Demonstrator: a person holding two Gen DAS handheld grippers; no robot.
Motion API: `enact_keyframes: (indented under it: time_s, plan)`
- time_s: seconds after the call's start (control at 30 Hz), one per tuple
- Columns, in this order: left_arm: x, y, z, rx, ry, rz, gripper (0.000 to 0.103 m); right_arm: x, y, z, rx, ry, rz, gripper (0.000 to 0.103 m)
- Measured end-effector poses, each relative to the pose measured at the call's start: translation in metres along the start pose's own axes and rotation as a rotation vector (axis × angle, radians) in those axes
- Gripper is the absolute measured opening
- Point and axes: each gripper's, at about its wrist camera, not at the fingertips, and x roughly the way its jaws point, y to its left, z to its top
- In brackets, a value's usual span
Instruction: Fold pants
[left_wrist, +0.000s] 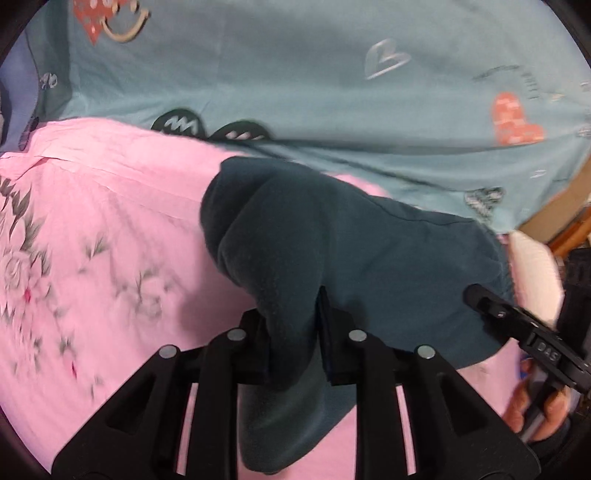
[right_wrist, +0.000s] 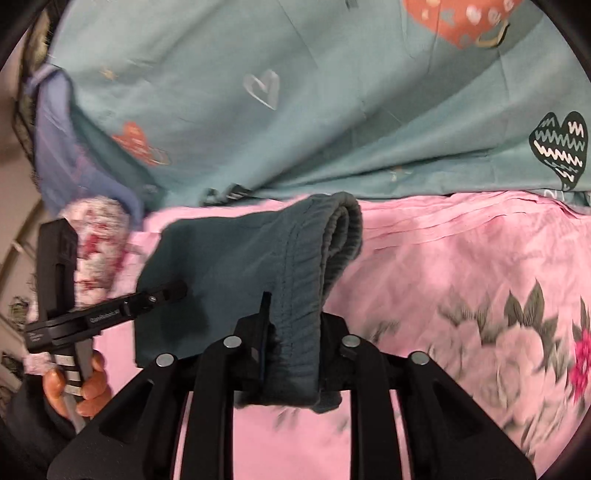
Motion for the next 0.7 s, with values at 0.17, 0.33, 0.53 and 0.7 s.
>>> enact_keyframes:
  time_s: [0.17,0.33,0.53,0.7]
  plan:
    - [0.027,0.039,0.001,-0.032,0.026,0.074,0.062,0.020,-0.044,-0.003,0.109,-0.042,-0.254,0.034]
    - [-0.034,0.052,0.004,-0.035,-0.082,0.050,0.068,-0.012,-0.019,-0.005,0.010,-0.160,-0.234,0.039]
    - [-0.035,0.001,0.001,0.113,-0.132,0.232,0.074,0.018,0.040,-0.001,-0.089,-0.064,-0.168,0.040]
    - [0.019,0.041,0.005,-0.034,-0.029,0.361,0.060,0.068,0.018,-0.020,-0.051,0.085,-0.308,0.040]
